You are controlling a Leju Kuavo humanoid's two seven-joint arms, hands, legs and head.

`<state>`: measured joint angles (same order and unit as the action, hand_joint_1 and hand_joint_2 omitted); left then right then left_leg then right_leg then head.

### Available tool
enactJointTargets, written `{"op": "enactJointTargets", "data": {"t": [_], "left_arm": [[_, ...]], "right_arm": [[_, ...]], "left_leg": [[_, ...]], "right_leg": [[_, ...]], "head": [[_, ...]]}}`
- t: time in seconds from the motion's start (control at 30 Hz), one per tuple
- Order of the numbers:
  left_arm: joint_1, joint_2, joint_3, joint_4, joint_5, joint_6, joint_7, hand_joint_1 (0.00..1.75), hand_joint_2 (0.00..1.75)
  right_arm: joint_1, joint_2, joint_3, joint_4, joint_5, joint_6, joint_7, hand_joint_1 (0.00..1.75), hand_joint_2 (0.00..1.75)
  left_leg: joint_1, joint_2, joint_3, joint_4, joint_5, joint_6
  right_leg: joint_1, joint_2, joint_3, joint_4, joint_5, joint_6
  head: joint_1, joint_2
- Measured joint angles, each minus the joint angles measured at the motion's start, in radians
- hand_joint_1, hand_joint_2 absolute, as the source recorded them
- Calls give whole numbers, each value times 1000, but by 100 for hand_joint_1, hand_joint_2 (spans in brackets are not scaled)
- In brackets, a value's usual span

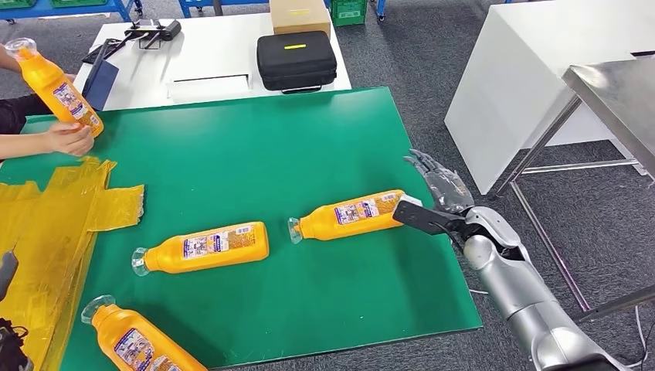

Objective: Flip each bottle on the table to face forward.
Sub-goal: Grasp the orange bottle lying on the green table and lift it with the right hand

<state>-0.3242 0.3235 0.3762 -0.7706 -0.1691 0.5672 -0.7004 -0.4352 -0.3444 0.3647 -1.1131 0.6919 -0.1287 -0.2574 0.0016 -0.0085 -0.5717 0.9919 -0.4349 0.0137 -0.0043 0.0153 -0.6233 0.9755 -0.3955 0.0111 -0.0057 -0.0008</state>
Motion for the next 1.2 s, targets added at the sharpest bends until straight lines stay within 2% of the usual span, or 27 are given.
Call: {"op": "enactJointTargets", "data": {"t": [0.13, 0.27, 0.53, 0.8, 1.2], "left_arm": [[0, 0, -14, -9, 7, 7, 0, 0, 175], [-1, -3, -35, -13, 11, 26, 0, 0, 175], [-22, -13, -81, -13, 12, 41, 0, 0, 175], [-27, -14, -96, -13, 24, 42, 0, 0, 175], [-62, -14, -125, 2, 31, 50, 0, 0, 175]], "right_arm": [[-24, -15, -9, 46, 18, 14, -20, 0, 175], [-99, -11, 1, 159, 74, 23, -56, 0, 175], [-220, 34, 49, 362, 119, 15, -79, 0, 175], [-274, 60, 83, 448, 123, 29, -105, 0, 175], [-360, 147, 176, 569, 140, 102, -137, 0, 175]], "left_leg": [[1, 0, 0, 0, 0, 0], [2, 0, 0, 0, 0, 0], [2, 0, 0, 0, 1, 0], [2, 0, 0, 0, 1, 0], [2, 0, 1, 0, 1, 0]], "right_leg": [[1, 0, 0, 0, 0, 0], [2, 1, 0, 0, 0, 0], [2, 1, 0, 1, 0, 0], [2, 1, 0, 0, 0, 0], [3, 1, 0, 1, 0, 0]], "head": [[0, 0], [0, 0], [0, 0], [0, 0], [0, 0]]}}
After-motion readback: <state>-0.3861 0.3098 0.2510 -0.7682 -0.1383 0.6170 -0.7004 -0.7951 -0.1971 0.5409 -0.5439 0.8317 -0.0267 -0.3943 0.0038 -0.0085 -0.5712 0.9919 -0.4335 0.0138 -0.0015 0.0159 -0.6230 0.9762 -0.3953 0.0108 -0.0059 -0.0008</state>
